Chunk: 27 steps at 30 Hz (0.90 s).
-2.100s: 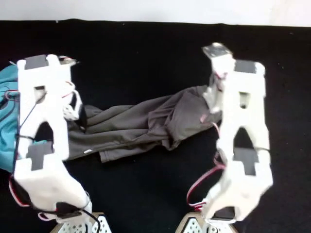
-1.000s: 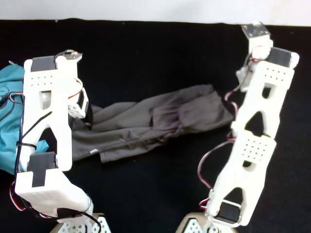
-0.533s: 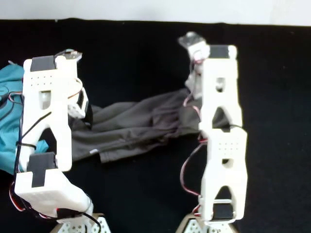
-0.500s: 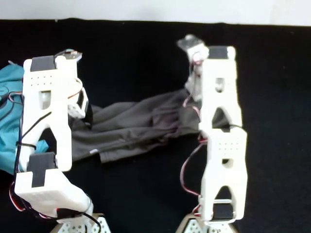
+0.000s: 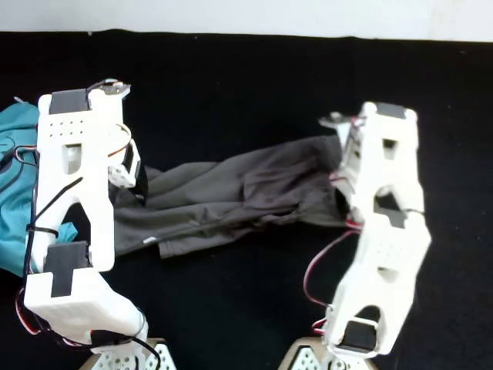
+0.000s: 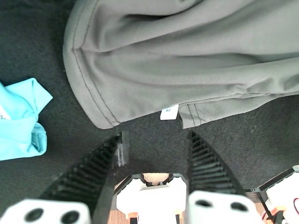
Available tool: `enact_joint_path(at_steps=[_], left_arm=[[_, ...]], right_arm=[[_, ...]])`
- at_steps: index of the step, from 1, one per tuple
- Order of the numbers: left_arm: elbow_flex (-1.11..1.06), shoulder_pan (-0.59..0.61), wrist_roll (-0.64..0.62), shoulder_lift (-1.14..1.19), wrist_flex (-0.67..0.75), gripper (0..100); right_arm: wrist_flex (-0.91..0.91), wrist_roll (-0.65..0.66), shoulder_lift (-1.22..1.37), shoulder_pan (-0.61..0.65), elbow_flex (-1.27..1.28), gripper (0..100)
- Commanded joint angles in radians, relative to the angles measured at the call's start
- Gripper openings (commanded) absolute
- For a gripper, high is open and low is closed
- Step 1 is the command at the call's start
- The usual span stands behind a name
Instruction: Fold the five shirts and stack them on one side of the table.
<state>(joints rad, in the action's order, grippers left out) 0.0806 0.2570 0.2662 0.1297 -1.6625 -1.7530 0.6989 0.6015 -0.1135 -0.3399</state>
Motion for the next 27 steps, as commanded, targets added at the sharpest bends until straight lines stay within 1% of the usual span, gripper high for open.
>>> enact_joint_path(at_steps=[1,3,5,7,9,11,13,15,17,19,23,27], left_arm=[[0.025,0.01,0.003,-0.041,0.011,20],[0.025,0.008,0.003,-0.041,0.011,20],[0.025,0.008,0.003,-0.041,0.011,20],[0.025,0.008,0.003,-0.041,0.011,20],[0.025,0.007,0.003,-0.041,0.011,20],[0.025,0.007,0.003,-0.041,0.011,20],[0.025,0.007,0.003,-0.041,0.011,20],[0.025,0.005,0.003,-0.041,0.011,20],[0.025,0.005,0.003,-0.041,0.011,20],[0.025,0.008,0.003,-0.041,0.011,20],[0.025,0.008,0.003,-0.041,0.011,20],[0.025,0.008,0.003,-0.041,0.011,20]], right_arm=[[-0.012,0.072,-0.257,-0.025,0.248,10.7],[-0.012,0.11,-0.375,-0.025,0.352,10.7],[-0.002,0.123,-0.492,-0.019,0.39,10.7],[0.065,0.092,-0.584,-0.002,0.386,10.7],[0.193,0.028,-0.636,0.015,0.4,10.7],[0.328,-0.051,-0.633,0.047,0.446,10.7],[0.456,-0.098,-0.601,0.088,0.504,10.7],[0.565,-0.124,-0.545,0.127,0.565,10.7],[0.63,-0.129,-0.475,0.157,0.602,10.7],[0.619,-0.129,-0.417,0.171,0.611,10.7],[0.493,-0.127,-0.401,0.173,0.611,10.7],[0.351,-0.043,-0.401,0.174,0.622,10.7]])
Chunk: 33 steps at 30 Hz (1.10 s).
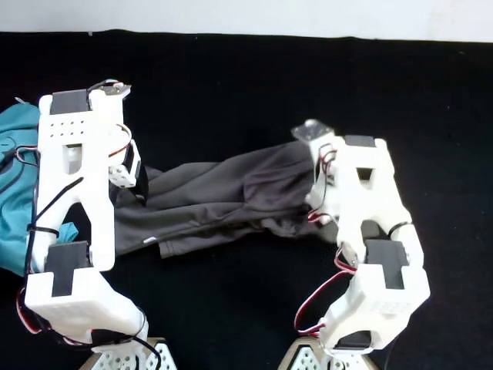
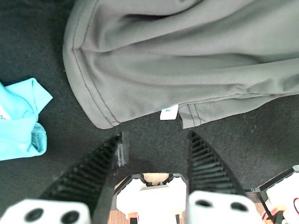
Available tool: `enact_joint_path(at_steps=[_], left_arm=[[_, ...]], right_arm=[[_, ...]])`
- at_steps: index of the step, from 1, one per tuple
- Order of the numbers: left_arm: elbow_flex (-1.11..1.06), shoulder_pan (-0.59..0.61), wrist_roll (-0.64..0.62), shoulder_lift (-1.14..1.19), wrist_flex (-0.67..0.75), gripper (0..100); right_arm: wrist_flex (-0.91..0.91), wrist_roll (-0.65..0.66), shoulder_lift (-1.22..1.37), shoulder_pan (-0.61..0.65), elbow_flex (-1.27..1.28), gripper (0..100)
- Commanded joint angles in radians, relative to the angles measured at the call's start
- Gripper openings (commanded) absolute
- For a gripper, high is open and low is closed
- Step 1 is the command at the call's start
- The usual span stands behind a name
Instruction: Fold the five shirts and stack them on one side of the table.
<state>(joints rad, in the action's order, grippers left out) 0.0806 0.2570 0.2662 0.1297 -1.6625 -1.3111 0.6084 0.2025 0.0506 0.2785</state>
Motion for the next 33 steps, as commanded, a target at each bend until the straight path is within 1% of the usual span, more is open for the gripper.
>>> enact_joint_path(at_steps=[1,5,9,13,17,19,21,24,26,29,31,33], left_arm=[[0.025,0.008,0.003,-0.041,0.011,20],[0.025,0.008,0.003,-0.041,0.011,20],[0.025,0.008,0.003,-0.041,0.011,20],[0.025,0.008,0.003,-0.041,0.011,20],[0.025,0.008,0.003,-0.041,0.011,20],[0.024,0.008,0.003,-0.041,0.018,20],[0.024,0.008,0.003,-0.039,0.025,20],[0.024,0.005,0.003,-0.039,0.025,20],[0.024,0.005,0.003,-0.039,0.025,20],[0.024,0.008,0.005,-0.039,0.025,20],[0.024,0.008,0.005,-0.039,0.025,20],[0.024,0.008,0.005,-0.039,0.025,20]], right_arm=[[-0.13,0.063,-0.002,0.008,0.007,10.6],[-0.252,0.132,-0.004,-0.007,0.05,10.5],[-0.321,0.192,-0.005,-0.076,0.064,10.5],[-0.326,0.212,-0.077,-0.173,-0.027,10.5],[-0.263,0.207,-0.179,-0.196,-0.147,10.8],[-0.199,0.144,-0.199,-0.183,-0.186,10.9],[-0.11,0.035,-0.186,-0.151,-0.213,12.8],[-0.024,-0.094,-0.108,-0.067,-0.225,24.3],[-0.007,-0.112,-0.038,-0.002,-0.251,29.3],[-0.002,-0.115,0.074,0.068,-0.32,25.9],[-0.007,-0.115,0.143,0.09,-0.387,23.4],[-0.01,-0.115,0.206,0.091,-0.461,23.1]])
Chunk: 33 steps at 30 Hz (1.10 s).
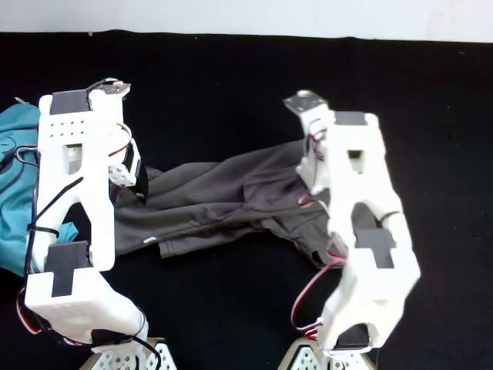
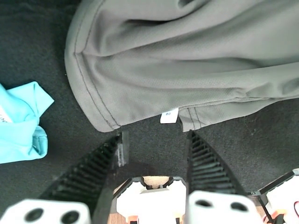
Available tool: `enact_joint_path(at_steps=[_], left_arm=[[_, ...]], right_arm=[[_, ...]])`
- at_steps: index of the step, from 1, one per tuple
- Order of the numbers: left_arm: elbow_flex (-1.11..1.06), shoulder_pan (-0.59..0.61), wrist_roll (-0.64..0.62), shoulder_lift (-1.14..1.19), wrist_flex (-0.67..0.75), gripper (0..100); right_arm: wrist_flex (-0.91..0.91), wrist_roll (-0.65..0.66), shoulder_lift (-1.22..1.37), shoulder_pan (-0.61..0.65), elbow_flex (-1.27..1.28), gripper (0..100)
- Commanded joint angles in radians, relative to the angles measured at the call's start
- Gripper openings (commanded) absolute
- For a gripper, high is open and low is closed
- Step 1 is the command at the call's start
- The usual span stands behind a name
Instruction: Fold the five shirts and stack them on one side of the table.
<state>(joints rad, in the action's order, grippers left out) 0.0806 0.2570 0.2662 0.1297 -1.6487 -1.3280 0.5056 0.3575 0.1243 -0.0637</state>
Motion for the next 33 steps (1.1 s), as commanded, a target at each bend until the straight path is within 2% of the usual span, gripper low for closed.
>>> enact_joint_path(at_steps=[1,5,10,16,24,27,30,33], left_arm=[[0.024,0.008,0.005,-0.039,0.011,20],[0.024,0.008,0.005,-0.033,0.011,20],[0.03,0.008,0.005,0.059,0.009,20],[0.036,0.008,0.003,0.148,0.009,20],[0.136,0.005,0.002,0.147,0.0,20],[0.208,0.001,-0.043,0.156,-0.02,20],[0.237,-0.016,-0.054,0.157,-0.028,20],[0.237,-0.033,-0.054,0.157,-0.026,20]], right_arm=[[0.007,-0.012,0.081,0.016,-0.154,23.1],[0.004,-0.012,0.191,0.004,-0.255,23.1],[-0.084,-0.012,0.286,0.004,-0.355,22.1],[-0.113,-0.012,0.297,-0.051,-0.501,0.6],[-0.186,-0.005,0.303,-0.193,-0.656,0.5],[-0.216,0.032,0.303,-0.22,-0.664,0.5],[-0.262,0.037,0.303,-0.186,-0.664,1.8],[-0.288,0.035,0.298,-0.096,-0.664,10.3]])
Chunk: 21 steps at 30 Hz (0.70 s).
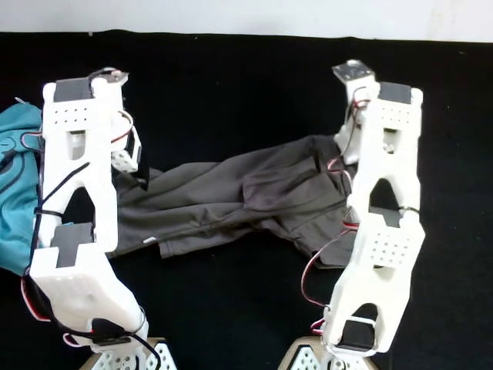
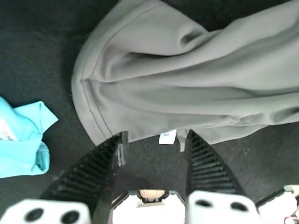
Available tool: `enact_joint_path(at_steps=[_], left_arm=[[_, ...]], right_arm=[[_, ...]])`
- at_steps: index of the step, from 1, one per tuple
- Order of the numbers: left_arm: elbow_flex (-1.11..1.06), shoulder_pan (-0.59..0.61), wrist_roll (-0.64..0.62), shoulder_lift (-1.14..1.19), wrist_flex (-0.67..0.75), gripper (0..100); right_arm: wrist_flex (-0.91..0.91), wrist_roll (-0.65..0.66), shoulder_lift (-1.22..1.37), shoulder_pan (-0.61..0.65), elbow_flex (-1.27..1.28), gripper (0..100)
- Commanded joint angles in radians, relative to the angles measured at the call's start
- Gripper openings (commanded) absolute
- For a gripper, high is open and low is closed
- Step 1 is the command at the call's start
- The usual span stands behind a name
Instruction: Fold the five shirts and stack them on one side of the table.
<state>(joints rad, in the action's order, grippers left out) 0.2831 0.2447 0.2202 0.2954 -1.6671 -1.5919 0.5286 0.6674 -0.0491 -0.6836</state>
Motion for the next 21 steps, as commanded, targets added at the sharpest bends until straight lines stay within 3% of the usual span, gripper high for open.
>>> enact_joint_path(at_steps=[1,3,9,21], left_arm=[[0.033,-0.024,-0.008,-0.008,-0.008,20],[0.033,-0.019,-0.008,-0.008,-0.008,20],[0.035,-0.016,-0.006,-0.008,-0.02,20],[0.035,-0.016,-0.006,-0.008,-0.021,20]], right_arm=[[-0.022,0.012,-0.01,0.105,-0.044,13.8],[-0.008,0.012,-0.004,0.16,-0.042,18.0],[0.05,0.012,0.051,0.248,-0.042,18.0],[0.117,0.012,0.189,0.213,-0.045,16.0]])
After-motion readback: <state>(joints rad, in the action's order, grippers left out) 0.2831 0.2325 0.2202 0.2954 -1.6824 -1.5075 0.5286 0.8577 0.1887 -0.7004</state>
